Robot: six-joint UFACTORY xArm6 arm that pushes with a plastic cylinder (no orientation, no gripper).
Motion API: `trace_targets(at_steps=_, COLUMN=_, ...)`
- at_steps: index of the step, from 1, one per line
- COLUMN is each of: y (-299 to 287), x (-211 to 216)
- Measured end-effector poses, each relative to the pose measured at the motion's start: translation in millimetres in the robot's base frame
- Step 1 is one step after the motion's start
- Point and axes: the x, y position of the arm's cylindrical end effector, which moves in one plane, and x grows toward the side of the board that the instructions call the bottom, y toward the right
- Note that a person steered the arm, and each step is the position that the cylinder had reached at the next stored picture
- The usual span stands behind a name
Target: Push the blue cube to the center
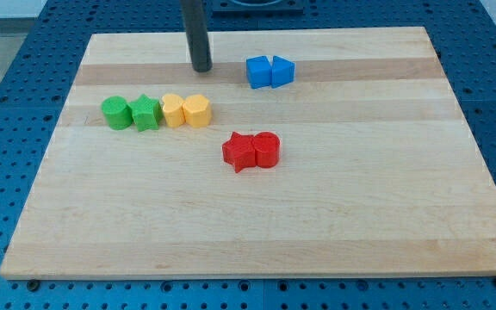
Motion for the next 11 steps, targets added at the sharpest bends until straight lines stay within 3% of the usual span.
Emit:
trace_targets(at_steps=3, y=86, x=-6)
trace_targets(at_steps=7, y=93, x=59)
trace_targets(at_steps=11, y=119, x=96)
